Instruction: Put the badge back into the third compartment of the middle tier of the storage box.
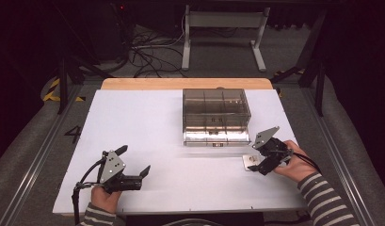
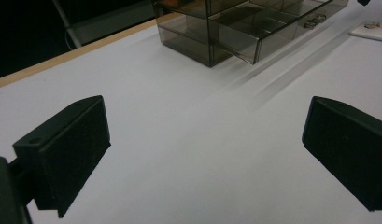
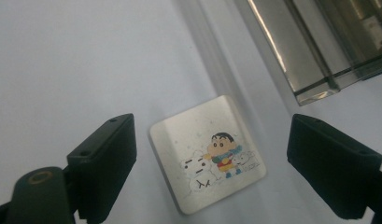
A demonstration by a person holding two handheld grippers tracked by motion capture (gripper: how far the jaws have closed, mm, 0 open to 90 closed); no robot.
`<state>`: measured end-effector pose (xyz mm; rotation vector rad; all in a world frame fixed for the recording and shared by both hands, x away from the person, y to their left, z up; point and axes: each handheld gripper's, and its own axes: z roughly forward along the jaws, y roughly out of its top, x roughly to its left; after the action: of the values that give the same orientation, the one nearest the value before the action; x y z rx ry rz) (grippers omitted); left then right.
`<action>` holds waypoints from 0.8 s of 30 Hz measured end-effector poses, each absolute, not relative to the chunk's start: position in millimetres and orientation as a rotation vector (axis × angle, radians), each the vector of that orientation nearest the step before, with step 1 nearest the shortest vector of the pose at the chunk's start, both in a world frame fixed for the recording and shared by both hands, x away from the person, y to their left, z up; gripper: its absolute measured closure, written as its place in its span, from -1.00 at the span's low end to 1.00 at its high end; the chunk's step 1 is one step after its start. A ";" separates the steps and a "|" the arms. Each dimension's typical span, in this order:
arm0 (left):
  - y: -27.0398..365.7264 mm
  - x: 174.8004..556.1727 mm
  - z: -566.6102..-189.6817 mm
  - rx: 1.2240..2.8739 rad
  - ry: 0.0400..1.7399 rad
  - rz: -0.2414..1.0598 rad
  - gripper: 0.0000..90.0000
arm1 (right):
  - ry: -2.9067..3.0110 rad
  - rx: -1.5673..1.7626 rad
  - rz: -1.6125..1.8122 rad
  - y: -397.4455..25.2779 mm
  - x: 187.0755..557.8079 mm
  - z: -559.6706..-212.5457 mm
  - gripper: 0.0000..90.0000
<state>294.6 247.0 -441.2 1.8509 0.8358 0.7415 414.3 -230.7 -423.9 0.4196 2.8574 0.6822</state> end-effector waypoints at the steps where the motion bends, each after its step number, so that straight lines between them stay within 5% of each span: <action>1: 246.9 294.5 -441.3 1.851 0.837 0.740 -0.96 | 2.857 0.420 0.682 -230.7 414.3 -423.9 -0.63; 24: 246.1 295.3 -442.1 1.855 0.840 0.733 -0.96 | 2.964 0.327 0.495 -225.8 427.0 -439.5 -0.44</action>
<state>295.3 246.1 -442.1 1.8553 0.8396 0.7330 427.0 -225.8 -439.5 0.3274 2.9637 0.4945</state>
